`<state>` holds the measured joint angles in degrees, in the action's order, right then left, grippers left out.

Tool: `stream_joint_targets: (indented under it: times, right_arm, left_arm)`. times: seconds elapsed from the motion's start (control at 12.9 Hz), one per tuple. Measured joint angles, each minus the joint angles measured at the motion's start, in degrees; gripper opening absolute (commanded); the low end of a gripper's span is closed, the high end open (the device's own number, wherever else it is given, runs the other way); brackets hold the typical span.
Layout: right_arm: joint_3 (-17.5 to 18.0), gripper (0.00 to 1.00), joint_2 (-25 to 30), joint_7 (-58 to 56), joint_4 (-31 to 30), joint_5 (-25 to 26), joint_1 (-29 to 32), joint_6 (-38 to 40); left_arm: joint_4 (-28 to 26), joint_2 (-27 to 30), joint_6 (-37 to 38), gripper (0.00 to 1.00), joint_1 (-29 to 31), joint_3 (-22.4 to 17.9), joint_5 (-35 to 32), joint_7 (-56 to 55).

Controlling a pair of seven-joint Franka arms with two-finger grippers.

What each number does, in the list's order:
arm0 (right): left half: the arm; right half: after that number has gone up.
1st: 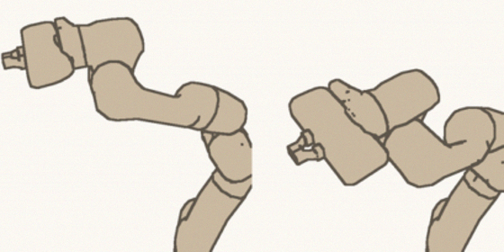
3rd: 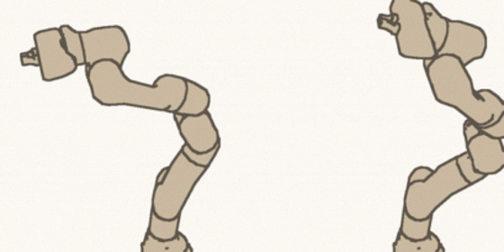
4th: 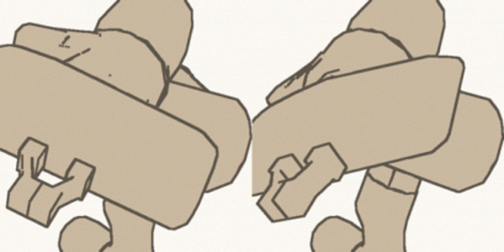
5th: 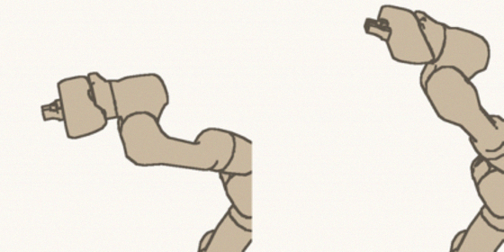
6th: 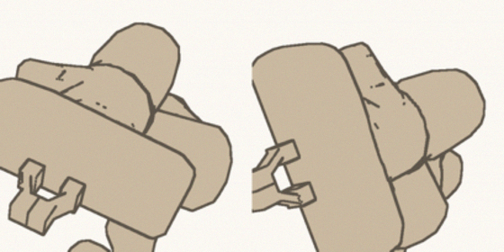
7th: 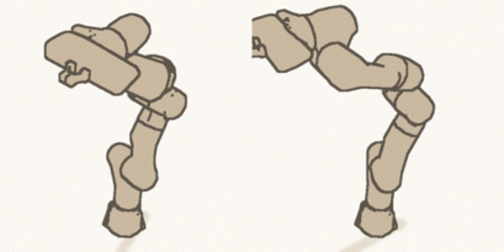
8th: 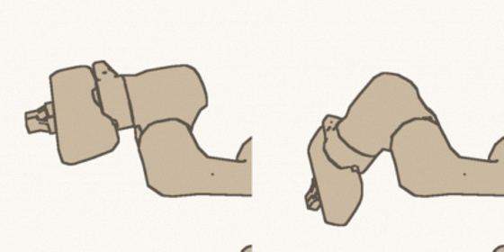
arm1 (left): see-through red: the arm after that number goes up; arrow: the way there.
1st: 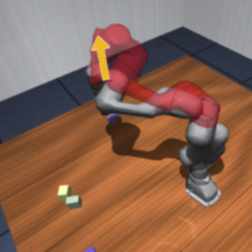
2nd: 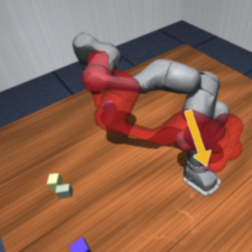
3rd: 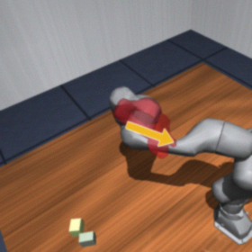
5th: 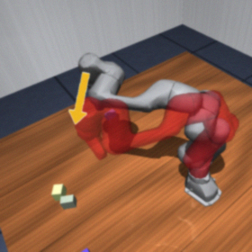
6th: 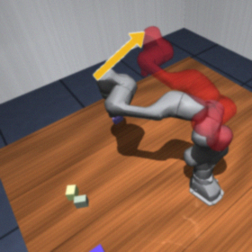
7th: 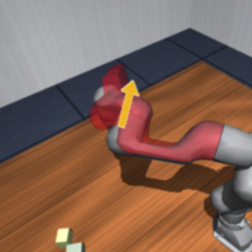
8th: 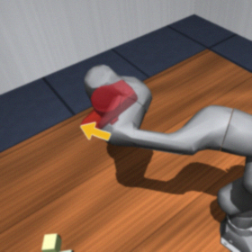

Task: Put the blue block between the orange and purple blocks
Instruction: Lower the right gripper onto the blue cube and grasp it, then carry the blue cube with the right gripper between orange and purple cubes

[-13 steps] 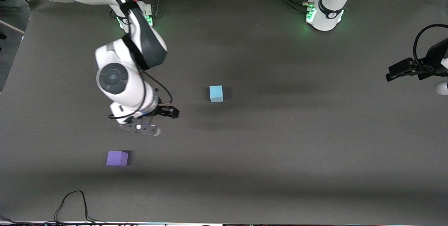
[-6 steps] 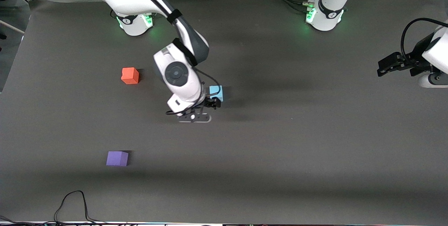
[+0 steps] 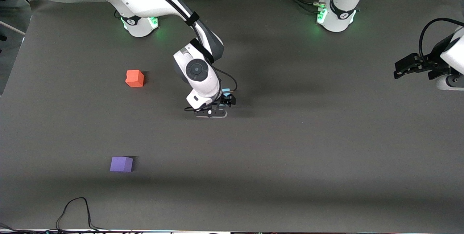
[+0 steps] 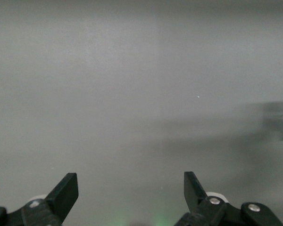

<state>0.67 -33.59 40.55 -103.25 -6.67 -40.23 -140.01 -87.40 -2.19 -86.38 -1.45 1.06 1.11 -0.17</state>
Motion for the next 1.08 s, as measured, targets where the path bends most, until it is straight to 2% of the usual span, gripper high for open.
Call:
stream_joint_targets:
  times: [0.15,0.23,0.31,0.39,0.46,0.54,0.7,0.85,1.08]
  right_arm:
    - [1.0,0.99,-0.3,0.5,-3.8,0.0,0.0,-5.0]
    - [1.6,0.88,-0.3,1.7,-4.7,0.0,0.0,-5.8]
    - [2.2,0.69,-0.3,2.8,-5.0,0.0,0.0,-6.1]
    - [2.7,0.37,-0.3,3.5,-5.0,0.0,-0.2,-6.1]
    - [2.9,0.19,-0.3,4.1,-5.0,0.0,-0.5,-6.0]
    - [2.9,0.06,-0.3,4.4,-5.0,0.0,-0.8,-5.7]
    - [2.6,0.05,0.2,4.4,-5.0,0.0,-0.7,-3.7]
    - [0.5,0.06,1.8,3.5,-4.7,0.0,-0.6,1.0]
    - [-7.1,0.07,10.0,-4.7,-4.5,0.0,1.1,13.0]
  left_arm:
    - [0.0,0.0,0.0,1.00,-0.3,0.0,0.0,0.0]
    - [0.0,0.0,0.0,1.00,-0.3,0.0,0.0,0.0]
    - [0.0,0.0,0.0,1.00,-0.3,0.0,0.0,0.1]
    - [0.0,0.0,0.0,1.00,-0.3,0.0,0.0,0.1]
    - [0.0,0.0,0.0,1.00,-0.3,0.1,0.0,0.1]
    - [0.0,0.0,0.0,1.00,-0.3,0.1,0.0,0.1]
    - [0.0,0.0,0.0,1.00,-0.3,0.1,0.0,0.1]
    - [0.0,0.0,0.0,1.00,-0.3,0.1,0.0,0.2]
    - [0.0,0.0,0.0,1.00,-0.3,0.1,0.0,3.0]
